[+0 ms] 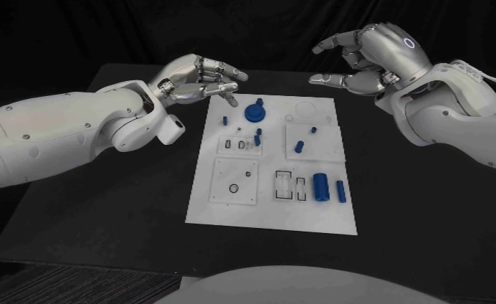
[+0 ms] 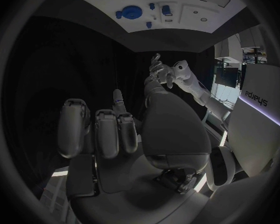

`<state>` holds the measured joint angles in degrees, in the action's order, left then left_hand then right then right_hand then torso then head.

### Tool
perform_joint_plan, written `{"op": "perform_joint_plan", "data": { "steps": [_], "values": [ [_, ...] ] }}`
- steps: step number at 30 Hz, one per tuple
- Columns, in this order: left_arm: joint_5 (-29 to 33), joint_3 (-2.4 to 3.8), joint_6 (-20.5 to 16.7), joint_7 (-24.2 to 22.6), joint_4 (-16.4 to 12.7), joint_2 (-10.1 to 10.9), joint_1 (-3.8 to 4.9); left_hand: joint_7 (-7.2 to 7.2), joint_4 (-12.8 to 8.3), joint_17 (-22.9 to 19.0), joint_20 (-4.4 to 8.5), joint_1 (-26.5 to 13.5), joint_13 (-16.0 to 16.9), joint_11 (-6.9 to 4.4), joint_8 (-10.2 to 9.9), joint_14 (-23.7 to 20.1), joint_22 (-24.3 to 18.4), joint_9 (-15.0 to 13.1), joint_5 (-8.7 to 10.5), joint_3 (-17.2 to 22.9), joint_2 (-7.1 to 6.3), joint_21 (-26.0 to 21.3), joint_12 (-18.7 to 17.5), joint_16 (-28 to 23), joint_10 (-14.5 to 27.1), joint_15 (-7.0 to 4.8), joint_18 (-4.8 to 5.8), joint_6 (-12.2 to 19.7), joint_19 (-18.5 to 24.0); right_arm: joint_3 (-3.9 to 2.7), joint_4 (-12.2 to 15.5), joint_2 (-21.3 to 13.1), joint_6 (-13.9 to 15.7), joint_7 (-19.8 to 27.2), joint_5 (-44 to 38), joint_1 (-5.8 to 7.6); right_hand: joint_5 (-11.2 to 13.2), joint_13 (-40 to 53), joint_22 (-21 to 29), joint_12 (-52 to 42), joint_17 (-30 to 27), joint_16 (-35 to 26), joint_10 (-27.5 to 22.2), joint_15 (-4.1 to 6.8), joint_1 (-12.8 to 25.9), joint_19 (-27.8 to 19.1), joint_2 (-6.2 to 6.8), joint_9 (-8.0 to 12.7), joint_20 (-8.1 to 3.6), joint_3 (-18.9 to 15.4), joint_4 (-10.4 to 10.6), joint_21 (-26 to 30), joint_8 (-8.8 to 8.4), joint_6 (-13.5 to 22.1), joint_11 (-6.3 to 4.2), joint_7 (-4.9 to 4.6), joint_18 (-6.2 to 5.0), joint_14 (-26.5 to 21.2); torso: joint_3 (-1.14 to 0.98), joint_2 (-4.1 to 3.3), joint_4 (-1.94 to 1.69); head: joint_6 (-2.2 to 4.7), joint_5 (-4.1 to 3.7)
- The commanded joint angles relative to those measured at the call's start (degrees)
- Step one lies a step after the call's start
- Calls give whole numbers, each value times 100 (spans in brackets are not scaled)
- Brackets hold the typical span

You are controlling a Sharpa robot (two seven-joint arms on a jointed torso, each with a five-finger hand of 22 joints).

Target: Assemble the parts on the task board

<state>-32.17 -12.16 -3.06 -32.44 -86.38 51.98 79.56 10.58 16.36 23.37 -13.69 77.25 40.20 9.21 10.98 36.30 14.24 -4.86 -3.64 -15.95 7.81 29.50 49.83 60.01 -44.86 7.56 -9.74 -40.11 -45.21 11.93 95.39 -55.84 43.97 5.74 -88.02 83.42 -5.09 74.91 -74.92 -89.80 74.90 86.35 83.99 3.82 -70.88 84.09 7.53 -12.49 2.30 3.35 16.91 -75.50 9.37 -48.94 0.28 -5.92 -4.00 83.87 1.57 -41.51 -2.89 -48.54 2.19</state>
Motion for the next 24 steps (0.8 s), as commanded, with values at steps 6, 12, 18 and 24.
{"op": "perform_joint_plan", "data": {
  "steps": [6, 12, 18, 24],
  "values": [
    [-2237, 4, 91, 1745, 118, -331, 35, -32, -31, 6155, 414, 131, 4977, -223, 874, 4768, 3899, -483, -647, 134, -69, 4034, 4016, 3013, -4509, -270, 352, -505, -1443, -1, 34, -229, 168, 239, 14, -216, -134, 1509, -1097, -20, 974, -12, 601, -27, -8, 136, -188, 29, 36, 85, -22, -9, 57, -112, 0, 11, 86, 503, -151, 97, 231, -146, 106],
    [-2520, 4, 106, 2648, 88, -519, 38, -199, -2, 6663, 462, -427, 4980, -410, 1864, 5370, 6848, -1341, -369, -38, 27, 5823, 4017, 2999, -4514, -471, 770, -326, -3618, -1, 0, -292, -53, 123, 14, -453, -332, 1509, -1093, -20, 960, -20, 601, -27, -67, 128, -284, 56, 36, 115, -39, -2, 65, -153, 1, 14, 83, 499, -229, 66, 354, -146, 243],
    [-2854, 5, 568, 3877, -21, -584, 40, -283, 17, 6663, 517, -1010, 4980, -498, 2238, 5370, 7076, -1795, -91, -193, 130, 5905, 4017, 2999, -4514, -560, 823, -333, -3885, -1, -80, -245, -258, -24, 13, -616, -521, 1509, -1083, -20, 936, -35, 601, -34, -111, 114, -370, 80, 39, 127, -45, 27, 70, -194, 12, 4, 77, 493, -271, 52, 424, -146, 306],
    [-2939, 6, 1064, 4976, -92, -659, 41, -568, -4, 6663, 761, -1095, 4980, -763, 3162, 5370, 7122, -2947, -106, -76, 171, 5902, 4017, 2999, -4514, -813, 832, -529, -3959, -1, -120, -188, -321, -94, 13, -679, -632, 1509, -1081, -20, 935, -35, 601, -40, -103, 110, -426, 93, 43, 123, -37, 33, 76, -227, 18, 2, 75, 493, -343, 21, 481, -146, 332]
  ]
}}
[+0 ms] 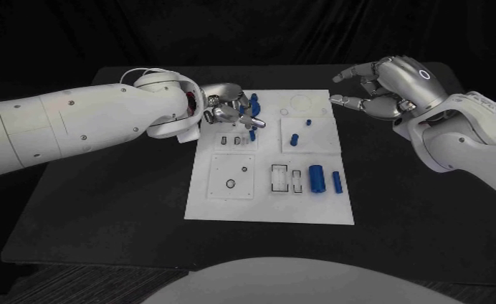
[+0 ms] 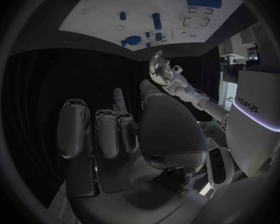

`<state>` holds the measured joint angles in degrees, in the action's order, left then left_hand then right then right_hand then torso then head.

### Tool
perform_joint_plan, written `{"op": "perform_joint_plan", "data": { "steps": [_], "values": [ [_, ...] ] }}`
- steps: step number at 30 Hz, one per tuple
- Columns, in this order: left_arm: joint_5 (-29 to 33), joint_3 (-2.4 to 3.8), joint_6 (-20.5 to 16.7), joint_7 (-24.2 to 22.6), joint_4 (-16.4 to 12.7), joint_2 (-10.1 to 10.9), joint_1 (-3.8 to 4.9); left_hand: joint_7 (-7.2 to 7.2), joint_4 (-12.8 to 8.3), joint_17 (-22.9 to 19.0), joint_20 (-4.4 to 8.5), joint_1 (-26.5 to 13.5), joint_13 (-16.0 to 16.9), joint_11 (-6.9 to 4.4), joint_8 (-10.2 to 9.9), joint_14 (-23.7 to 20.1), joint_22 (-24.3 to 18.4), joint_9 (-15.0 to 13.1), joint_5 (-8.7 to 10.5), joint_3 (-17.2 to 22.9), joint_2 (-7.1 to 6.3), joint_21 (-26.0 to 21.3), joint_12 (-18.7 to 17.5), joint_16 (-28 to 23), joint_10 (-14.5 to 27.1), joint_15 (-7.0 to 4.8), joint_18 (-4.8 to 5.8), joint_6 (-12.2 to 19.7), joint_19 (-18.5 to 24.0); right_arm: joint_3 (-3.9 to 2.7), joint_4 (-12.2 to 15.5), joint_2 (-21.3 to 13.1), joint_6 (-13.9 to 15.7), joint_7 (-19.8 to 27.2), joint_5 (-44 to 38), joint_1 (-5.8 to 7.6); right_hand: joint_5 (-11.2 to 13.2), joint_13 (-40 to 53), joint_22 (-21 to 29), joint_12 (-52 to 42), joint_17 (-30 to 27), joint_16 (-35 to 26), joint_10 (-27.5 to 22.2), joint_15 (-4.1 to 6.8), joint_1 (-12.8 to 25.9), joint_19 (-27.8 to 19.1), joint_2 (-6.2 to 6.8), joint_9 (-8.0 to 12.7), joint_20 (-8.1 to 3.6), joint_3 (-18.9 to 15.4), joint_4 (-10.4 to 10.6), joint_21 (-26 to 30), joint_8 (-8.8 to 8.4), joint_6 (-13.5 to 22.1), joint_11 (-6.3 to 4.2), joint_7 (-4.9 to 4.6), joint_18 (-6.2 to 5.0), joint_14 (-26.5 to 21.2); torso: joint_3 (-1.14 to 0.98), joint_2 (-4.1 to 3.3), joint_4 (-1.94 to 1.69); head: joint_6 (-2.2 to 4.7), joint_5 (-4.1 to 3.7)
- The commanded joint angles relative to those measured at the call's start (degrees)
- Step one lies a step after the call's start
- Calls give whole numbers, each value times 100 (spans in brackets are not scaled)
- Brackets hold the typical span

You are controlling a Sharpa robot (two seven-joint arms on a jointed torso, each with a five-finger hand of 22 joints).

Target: Assemble the parts on the task board

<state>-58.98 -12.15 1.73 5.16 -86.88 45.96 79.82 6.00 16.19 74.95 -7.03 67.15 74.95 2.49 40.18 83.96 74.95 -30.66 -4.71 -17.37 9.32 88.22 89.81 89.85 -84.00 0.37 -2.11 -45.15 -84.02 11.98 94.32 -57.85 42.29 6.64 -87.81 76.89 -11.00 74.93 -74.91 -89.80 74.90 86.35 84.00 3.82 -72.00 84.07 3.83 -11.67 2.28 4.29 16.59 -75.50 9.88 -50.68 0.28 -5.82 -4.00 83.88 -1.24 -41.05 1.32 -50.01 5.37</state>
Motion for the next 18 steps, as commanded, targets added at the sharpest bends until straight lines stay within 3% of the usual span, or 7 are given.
{"op": "perform_joint_plan", "data": {
  "steps": [1, 3, 4, 8, 10, 12, 18],
  "values": [
    [-263, 6, 653, 1354, -42, -79, 16, -133, 7, 1505, 117, -89, 1505, -119, 304, 604, 1054, -467, -23, 88, 31, 29, 19, 15, -600, -119, 71, -58, -85, -5, -16, 20, -159, -192, -8, -30, -60, 1507, -1082, -20, 935, -34, 600, -41, 15, 113, -67, 13, 46, 28, -4, 31, 25, -56, 18, -8, 75, 492, -69, -29, 65, 1, 13],
    [-269, 6, 756, 1547, -36, -119, 16, -176, 10, 1505, 163, -127, 1505, -161, 370, 604, 1030, -631, -51, 110, 37, 15, 19, 15, -600, -163, 64, -85, -66, -5, -18, 32, -166, -204, -8, -35, -93, 1507, -1083, -20, 932, -36, 600, -42, 25, 113, -87, 17, 47, 25, -2, 26, 25, -62, 19, -9, 76, 492, -83, -31, 69, 1, 6],
    [-273, 6, 837, 1695, -25, -158, 16, -198, 10, 1505, 188, -149, 1505, -189, 399, 604, 1032, -724, -64, 123, 40, 12, 19, 15, -600, -189, 65, -111, -76, -5, -19, 42, -171, -212, -8, -38, -109, 1507, -1082, -20, 932, -36, 600, -43, 30, 112, -95, 20, 47, 23, -1, 30, 24, -64, 19, -9, 75, 492, -80, -29, 60, 1, -14],
    [-280, 6, 1038, 2064, 30, -300, 17, -287, -18, 1505, 273, -181, 1505, -276, 421, 604, 1019, -937, -182, 195, 74, -4, 19, 15, -600, -277, 63, -247, -87, -5, -25, 73, -181, -232, -8, -48, -134, 1507, -1079, -20, 927, -39, 600, -43, 41, 109, -109, 25, 48, 20, 0, 38, 21, -65, 20, -10, 73, 491, -96, -25, 88, 1, 7],
    [-282, 6, 1116, 2220, 68, -382, 17, -313, -22, 1505, 307, -181, 1505, -306, 365, 604, 1020, -988, -242, 233, 87, -10, 19, 15, -600, -308, 64, -292, -97, -5, -32, 91, -197, -247, -8, -56, -134, 1507, -1079, -20, 927, -39, 600, -43, 41, 109, -109, 25, 48, 20, 0, 38, 21, -65, 20, -10, 73, 491, -124, -22, 110, 1, 39],
    [-284, 6, 1136, 2324, 103, -456, 17, -330, -29, 1505, 327, -177, 1505, -327, 335, 604, 1023, -1026, -292, 261, 96, -12, 19, 15, -600, -327, 65, -330, -106, -5, -42, 109, -218, -261, -8, -65, -145, 1507, -1078, -20, 925, -40, 600, -43, 48, 108, -117, 27, 49, 18, 2, 41, 20, -66, 20, -10, 72, 490, -170, -10, 130, 1, 68],
    [-285, 6, 1113, 2447, 187, -570, 16, -381, -51, 1505, 378, -166, 1505, -375, 333, 604, 1014, -1189, -373, 317, 75, -25, 19, 15, -600, -377, 63, -447, -110, -5, -72, 149, -216, -298, -8, -98, -219, 1507, -1077, -20, 924, -40, 600, -45, 91, 106, -166, 43, 50, 6, 4, 44, 10, -66, 22, -12, 71, 490, -211, 22, 136, 1, 62]
  ]
}}
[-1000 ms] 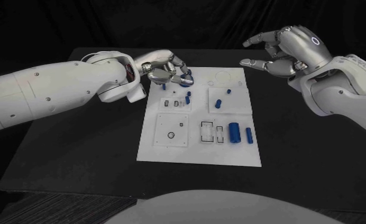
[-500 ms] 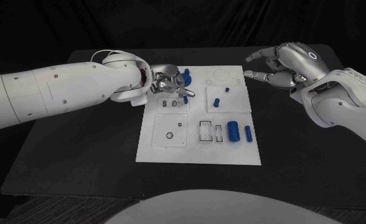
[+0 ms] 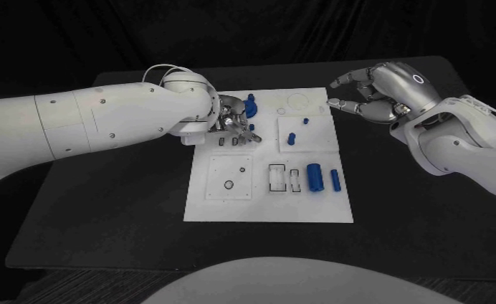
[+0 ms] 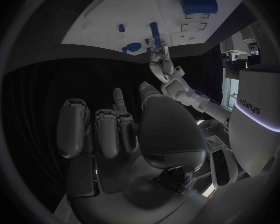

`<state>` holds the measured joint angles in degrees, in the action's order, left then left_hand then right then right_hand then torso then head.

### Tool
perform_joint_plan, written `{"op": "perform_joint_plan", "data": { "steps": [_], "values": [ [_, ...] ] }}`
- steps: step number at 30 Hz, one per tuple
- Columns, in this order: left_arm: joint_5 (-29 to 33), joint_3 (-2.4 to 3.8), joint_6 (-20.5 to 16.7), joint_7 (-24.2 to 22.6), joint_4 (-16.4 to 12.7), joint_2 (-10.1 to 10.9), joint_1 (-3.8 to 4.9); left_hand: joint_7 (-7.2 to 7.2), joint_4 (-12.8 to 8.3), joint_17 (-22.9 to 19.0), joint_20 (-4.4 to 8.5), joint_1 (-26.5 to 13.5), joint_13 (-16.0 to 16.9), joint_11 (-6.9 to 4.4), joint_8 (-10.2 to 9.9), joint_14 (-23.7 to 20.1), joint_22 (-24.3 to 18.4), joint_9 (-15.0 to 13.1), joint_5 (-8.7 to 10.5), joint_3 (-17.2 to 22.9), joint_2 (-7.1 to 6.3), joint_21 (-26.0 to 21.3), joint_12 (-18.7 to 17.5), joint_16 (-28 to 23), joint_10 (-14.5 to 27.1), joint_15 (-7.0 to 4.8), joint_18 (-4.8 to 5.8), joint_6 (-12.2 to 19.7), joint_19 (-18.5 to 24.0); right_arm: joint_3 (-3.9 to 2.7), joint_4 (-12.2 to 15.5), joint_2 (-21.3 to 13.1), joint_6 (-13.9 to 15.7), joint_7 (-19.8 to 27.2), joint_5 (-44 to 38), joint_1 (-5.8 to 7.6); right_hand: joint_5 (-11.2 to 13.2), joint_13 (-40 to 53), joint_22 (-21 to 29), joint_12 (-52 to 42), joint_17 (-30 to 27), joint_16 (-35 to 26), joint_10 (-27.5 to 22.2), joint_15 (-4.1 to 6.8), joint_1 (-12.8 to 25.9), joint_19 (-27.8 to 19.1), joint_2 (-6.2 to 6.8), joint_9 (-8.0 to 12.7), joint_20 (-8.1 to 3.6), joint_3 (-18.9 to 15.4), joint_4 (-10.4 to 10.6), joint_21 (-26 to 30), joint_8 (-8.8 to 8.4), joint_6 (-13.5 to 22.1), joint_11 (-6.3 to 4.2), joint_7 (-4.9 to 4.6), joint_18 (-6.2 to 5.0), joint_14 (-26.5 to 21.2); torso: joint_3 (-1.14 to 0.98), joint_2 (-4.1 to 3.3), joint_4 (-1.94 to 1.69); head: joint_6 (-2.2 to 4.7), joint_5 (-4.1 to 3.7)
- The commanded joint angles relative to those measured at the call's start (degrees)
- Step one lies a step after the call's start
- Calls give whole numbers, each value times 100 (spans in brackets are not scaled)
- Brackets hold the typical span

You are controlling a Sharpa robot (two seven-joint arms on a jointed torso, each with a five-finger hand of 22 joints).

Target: Assemble the parts on the task board

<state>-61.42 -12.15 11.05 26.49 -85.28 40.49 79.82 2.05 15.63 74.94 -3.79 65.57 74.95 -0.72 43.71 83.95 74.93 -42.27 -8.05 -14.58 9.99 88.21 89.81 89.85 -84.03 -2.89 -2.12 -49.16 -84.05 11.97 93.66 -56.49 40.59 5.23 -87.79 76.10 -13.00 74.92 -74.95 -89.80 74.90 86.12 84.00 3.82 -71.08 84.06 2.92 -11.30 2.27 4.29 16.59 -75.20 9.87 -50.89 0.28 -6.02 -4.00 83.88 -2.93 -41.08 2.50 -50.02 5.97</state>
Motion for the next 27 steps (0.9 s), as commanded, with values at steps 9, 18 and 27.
{"op": "perform_joint_plan", "data": {
  "steps": [9, 18, 27],
  "values": [
    [-42, 6, 78, 306, 69, -25, 15, -15, 74, 1506, 104, -212, 1505, -92, -29, 605, 946, -355, 60, 16, -32, -75, 19, 15, -597, -98, 46, -47, -55, -4, -68, 44, -40, -232, -10, -86, -53, 1508, -1071, -20, 915, -22, 600, -46, 32, 105, -97, 15, 53, -4, 8, 18, 4, -43, 24, 7, 70, 488, -42, 69, 53, 2, 39],
    [-42, 6, -53, 329, 5, 49, 15, -38, 78, 1506, 129, -437, 1505, -115, -32, 605, 942, -646, 278, -74, -114, -93, 19, 15, -597, -119, 45, -111, -63, -4, -102, 71, -38, -290, -10, -119, -51, 1508, -1066, -20, 904, -29, 600, -47, 52, 99, -99, 20, 53, -16, 9, 36, 1, -42, 25, 6, 66, 486, -63, 91, 56, 2, 34],
    [-42, 6, -157, 254, 18, 76, 22, -30, 84, 1506, 138, -526, 1505, -114, -135, 605, 881, -757, 281, -80, -89, -135, 19, 15, -597, -124, 28, -46, -10, -4, -159, 118, -2, -339, -10, -137, -44, 1508, -1064, -20, 893, -37, 600, -48, 87, 97, -104, 27, 54, -33, 11, 40, -5, -38, 26, 4, 65, 483, -71, 125, 72, 2, 76]
  ]
}}
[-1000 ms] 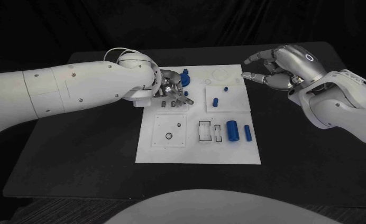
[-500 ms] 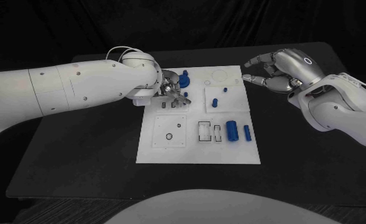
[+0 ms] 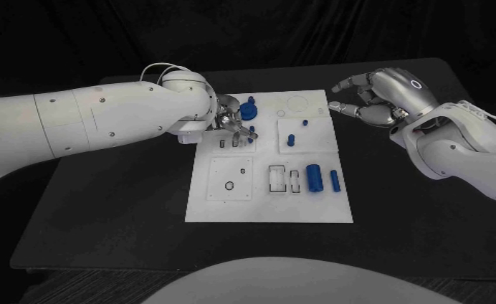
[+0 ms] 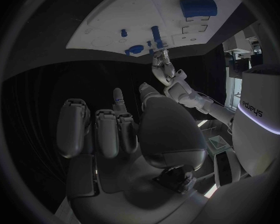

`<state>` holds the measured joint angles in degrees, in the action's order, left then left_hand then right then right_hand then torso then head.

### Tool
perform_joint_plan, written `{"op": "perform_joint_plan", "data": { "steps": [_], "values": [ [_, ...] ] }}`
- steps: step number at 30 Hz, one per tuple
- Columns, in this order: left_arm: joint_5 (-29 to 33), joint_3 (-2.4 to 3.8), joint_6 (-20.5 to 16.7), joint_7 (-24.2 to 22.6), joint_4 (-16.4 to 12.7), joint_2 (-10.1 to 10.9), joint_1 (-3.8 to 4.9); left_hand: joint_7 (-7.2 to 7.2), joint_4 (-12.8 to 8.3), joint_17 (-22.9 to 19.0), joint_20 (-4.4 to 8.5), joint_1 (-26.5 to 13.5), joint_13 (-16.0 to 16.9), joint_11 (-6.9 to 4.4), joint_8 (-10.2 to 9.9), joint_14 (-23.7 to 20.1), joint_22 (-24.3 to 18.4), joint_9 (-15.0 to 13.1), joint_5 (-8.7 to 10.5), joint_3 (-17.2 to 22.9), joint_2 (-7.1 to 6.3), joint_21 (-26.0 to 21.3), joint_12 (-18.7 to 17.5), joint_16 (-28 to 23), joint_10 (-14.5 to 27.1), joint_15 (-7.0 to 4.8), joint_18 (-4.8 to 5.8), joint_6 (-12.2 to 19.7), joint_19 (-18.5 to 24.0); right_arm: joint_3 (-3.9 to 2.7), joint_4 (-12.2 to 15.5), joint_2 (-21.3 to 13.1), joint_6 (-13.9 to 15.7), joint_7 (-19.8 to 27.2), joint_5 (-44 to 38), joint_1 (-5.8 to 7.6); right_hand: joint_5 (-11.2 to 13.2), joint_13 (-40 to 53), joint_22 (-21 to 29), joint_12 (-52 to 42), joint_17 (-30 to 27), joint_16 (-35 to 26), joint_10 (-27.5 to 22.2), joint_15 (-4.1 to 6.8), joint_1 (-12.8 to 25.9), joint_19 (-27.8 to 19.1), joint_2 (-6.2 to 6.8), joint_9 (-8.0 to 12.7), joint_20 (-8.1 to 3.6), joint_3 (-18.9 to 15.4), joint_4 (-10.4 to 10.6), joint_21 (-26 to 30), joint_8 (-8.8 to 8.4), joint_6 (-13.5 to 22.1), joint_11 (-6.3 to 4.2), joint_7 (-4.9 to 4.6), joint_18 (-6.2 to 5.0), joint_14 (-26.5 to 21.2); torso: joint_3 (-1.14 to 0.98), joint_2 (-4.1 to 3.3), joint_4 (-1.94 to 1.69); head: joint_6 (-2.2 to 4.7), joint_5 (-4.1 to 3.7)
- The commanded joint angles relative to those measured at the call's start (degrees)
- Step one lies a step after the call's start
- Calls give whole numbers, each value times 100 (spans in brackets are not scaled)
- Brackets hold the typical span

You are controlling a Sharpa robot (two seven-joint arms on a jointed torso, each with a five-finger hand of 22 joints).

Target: Assemble the parts on the task board

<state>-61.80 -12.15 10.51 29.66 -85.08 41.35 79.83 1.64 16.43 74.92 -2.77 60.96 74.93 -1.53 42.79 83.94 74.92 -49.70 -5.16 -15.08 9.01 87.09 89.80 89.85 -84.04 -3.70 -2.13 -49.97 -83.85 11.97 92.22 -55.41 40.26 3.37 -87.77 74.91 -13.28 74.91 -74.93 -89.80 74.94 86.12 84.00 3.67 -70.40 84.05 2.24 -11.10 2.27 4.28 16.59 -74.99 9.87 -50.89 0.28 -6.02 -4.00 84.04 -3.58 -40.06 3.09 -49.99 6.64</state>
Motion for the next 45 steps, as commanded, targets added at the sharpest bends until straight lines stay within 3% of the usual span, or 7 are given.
{"op": "perform_joint_plan", "data": {
  "steps": [1, 5, 8, 20, 24, 29, 45],
  "values": [
    [-4, 6, -90, -71, 12, -19, 25, 18, -1, 1508, 36, -65, 1507, -28, -105, 606, 868, -30, -59, -17, 24, -34, 20, 15, -596, -40, 24, 57, -17, -4, -22, 16, 33, -159, -12, -20, -16, 1509, -1066, -20, 890, -37, 600, -33, 19, 98, -36, 7, 54, -33, 11, 19, -5, -38, 27, 4, 65, 467, -6, 23, 13, -1, 8],
    [-4, 6, -17, -87, 77, -69, 31, 37, -26, 1508, 28, -9, 1507, -16, -276, 606, 851, -50, -176, 23, 32, -53, 20, 15, -596, -29, 20, 70, -1, -4, -38, 33, 29, -181, -12, -25, -17, 1509, -1067, -20, 889, -37, 600, -33, 27, 99, -42, 9, 54, -35, 12, 17, -6, -37, 28, 4, 66, 467, -4, 30, 14, -1, -11],
    [-4, 6, 67, -87, 114, -107, 33, 65, -68, 1508, 11, 114, 1507, 11, -556, 606, 832, -23, -315, 98, 29, -77, 20, 15, -596, -8, 14, 45, 19, -4, -43, 44, 23, -196, -12, -27, -17, 1509, -1067, -20, 889, -37, 600, -33, 27, 99, -42, 9, 54, -35, 12, 17, -6, -37, 28, 4, 66, 467, -10, 61, 17, -1, -41],
    [-4, 6, 239, -146, 366, -306, 33, 120, -72, 1508, -36, 201, 1507, 62, -1151, 606, 817, 144, -462, 209, 34, -113, 20, 15, -596, 39, 5, -123, 41, -4, -64, 73, -26, -251, -12, -31, -18, 1509, -1067, -20, 890, -36, 600, -34, 47, 99, -57, 13, 55, -40, 13, 16, -10, -34, 30, 3, 66, 468, -24, 144, 26, -1, -31],
    [-4, 6, 284, -164, 431, -380, 32, 135, -121, 1508, -53, 289, 1507, 78, -1432, 606, 809, 235, -631, 292, 25, -132, 20, 15, -596, 55, 0, -229, 54, -4, -72, 84, -34, -259, -12, -34, -18, 1509, -1064, -20, 882, -42, 600, -36, 61, 97, -64, 16, 56, -45, 14, 23, -12, -33, 32, 1, 64, 466, -24, 148, 30, -1, -22],
    [-4, 6, 321, -177, 481, -444, 32, 125, -220, 1508, -56, 430, 1507, 72, -1625, 606, 813, 266, -857, 410, 13, -143, 20, 15, -596, 54, -2, -344, 55, -4, -86, 91, -42, -270, -12, -37, -18, 1509, -1064, -20, 882, -42, 600, -36, 61, 97, -64, 16, 56, -45, 14, 23, -12, -33, 32, 1, 64, 466, -24, 147, 27, -1, -18],
    [-4, 5, 493, -69, 634, -551, 31, 124, -227, 1508, -55, 440, 1507, 70, -1660, 606, 796, 267, -879, 432, 15, -157, 20, 15, -596, 52, -7, -371, 72, -4, -104, 114, -55, -291, -12, -39, -20, 1509, -1060, -20, 872, -48, 600, -37, 77, 93, -74, 19, 57, -51, 12, 37, -14, -33, 35, 1, 61, 464, -25, 161, 25, -1, -31]
  ]
}}
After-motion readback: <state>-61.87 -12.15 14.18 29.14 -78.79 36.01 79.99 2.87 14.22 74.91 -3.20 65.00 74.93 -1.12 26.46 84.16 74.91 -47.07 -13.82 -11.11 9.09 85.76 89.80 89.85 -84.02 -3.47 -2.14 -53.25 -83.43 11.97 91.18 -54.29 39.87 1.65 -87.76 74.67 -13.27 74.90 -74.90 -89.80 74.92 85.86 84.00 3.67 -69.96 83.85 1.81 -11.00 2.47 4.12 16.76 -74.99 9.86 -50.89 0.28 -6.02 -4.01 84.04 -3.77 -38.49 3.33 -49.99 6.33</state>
